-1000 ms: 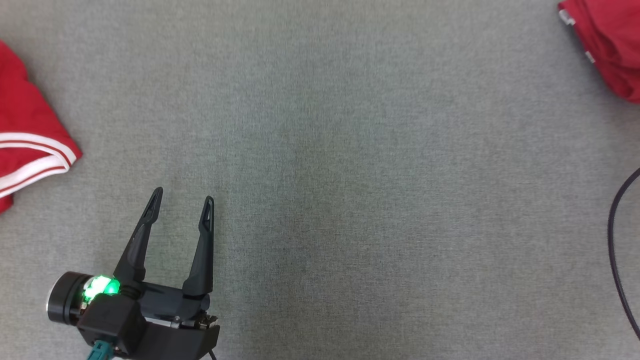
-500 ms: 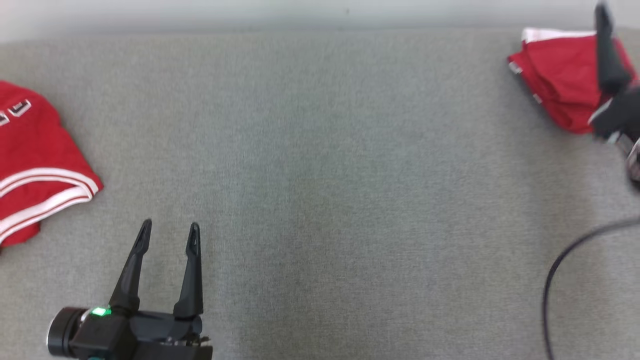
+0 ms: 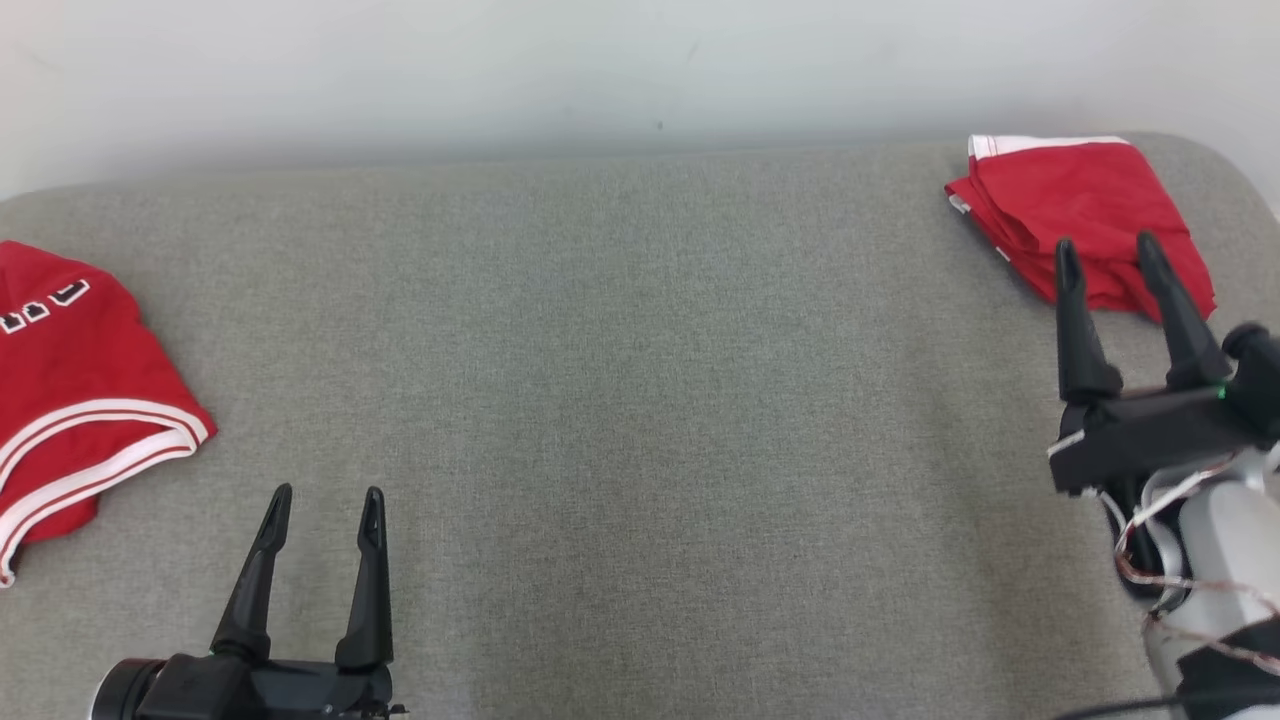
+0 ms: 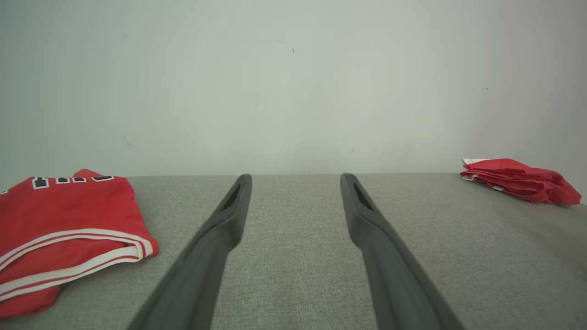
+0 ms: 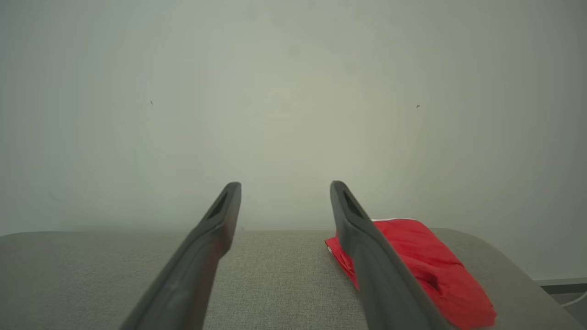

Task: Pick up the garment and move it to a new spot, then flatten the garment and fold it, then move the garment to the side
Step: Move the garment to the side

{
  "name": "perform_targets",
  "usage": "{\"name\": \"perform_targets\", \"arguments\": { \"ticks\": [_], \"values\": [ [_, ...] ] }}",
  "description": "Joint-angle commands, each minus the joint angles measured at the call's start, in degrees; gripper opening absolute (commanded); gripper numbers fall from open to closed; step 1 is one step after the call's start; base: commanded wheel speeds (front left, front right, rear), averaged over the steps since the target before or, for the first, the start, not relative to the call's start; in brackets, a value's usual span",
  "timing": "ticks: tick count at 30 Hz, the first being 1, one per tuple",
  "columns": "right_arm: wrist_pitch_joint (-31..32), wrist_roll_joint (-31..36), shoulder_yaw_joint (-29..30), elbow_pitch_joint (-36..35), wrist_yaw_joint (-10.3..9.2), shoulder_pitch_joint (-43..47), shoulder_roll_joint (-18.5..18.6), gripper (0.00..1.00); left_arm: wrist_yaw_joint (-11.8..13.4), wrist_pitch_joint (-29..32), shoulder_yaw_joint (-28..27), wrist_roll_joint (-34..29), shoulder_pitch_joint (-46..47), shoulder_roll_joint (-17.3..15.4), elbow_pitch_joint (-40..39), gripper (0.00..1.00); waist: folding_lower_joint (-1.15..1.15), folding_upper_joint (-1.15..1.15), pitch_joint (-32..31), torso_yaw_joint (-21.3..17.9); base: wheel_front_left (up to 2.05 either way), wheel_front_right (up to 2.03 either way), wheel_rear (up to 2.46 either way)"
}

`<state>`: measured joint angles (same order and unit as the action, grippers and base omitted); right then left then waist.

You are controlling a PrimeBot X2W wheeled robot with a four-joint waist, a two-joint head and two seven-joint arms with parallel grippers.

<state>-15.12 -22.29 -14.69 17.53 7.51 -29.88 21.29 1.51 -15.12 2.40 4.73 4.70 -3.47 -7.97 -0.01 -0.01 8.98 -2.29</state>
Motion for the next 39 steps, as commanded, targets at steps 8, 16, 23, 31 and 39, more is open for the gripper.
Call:
{"name": "perform_targets", "arguments": {
  "ticks": [8,16,23,31,39],
  "values": [
    [0.0,5.6,3.2,-8.3,-0.04,12.7,-7.0,1.0,-0.2,-0.1,-0.7,0.1,-2.1,0.2,2.0,1.0,0.01,0.01,-3.8,1.3,0.0,0.0,0.0],
    [0.0,9.4,4.9,-11.9,-0.04,21.2,-11.5,1.0,0.0,-0.1,-1.4,0.5,-3.8,0.4,3.2,1.0,0.01,0.01,-6.1,2.2,0.0,0.0,0.0],
    [0.0,11.7,5.1,-12.4,-0.04,26.5,-14.0,1.0,0.6,-0.1,-1.3,0.9,-6.4,0.5,4.7,1.0,0.01,0.01,-8.6,2.1,0.0,0.0,0.0],
    [0.0,12.5,4.8,-11.4,-0.04,28.3,-15.0,1.0,0.5,-0.1,-2.2,1.3,-6.1,0.5,7.8,1.0,0.01,0.01,-9.6,1.4,0.0,0.0,0.0],
    [0.0,12.8,4.9,-9.9,-0.04,27.9,-15.1,1.0,1.0,-0.1,-2.8,0.7,-5.7,0.5,9.8,1.0,0.01,0.01,-9.8,0.6,0.0,0.0,0.0]
  ]
}}
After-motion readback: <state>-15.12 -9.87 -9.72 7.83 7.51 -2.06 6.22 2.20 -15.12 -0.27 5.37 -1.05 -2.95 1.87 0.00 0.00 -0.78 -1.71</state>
